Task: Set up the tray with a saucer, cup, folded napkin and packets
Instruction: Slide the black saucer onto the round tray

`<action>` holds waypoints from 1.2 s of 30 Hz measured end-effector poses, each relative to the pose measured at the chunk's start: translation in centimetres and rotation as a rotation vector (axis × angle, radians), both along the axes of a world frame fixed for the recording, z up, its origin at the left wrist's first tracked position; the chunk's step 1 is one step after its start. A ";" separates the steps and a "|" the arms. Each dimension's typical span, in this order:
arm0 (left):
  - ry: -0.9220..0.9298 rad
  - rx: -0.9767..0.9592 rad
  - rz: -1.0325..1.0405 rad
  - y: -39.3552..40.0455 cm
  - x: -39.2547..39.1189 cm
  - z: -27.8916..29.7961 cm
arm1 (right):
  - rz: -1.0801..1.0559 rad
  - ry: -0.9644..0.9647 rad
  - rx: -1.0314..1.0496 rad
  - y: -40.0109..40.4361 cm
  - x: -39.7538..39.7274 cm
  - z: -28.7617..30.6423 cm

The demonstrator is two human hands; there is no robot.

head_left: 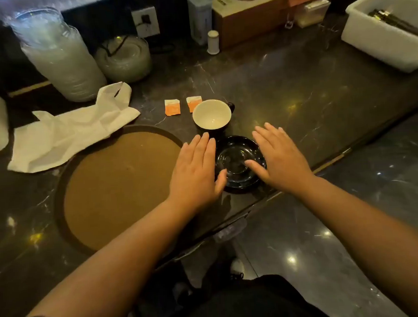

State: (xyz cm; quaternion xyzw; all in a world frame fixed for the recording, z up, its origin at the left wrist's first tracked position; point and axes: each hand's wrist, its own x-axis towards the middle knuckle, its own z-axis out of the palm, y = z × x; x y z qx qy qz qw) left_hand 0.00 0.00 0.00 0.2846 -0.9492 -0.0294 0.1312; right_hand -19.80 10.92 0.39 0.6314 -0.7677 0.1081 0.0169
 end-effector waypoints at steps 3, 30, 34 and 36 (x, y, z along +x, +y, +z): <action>-0.024 0.038 0.044 0.1 -0.6 -0.9 | -0.007 -0.010 0.045 0.1 -0.7 -1.0; -0.238 0.087 0.337 -2.9 -5.6 -4.4 | -0.293 -0.287 0.191 -2.9 -3.7 -5.6; -0.094 0.218 0.342 -3.1 -4.8 -3.9 | -0.269 -0.361 0.154 -2.9 -3.5 -4.7; -0.018 0.272 0.351 -3.3 -3.6 -3.5 | -0.234 -0.404 0.111 -3.2 -3.0 -3.9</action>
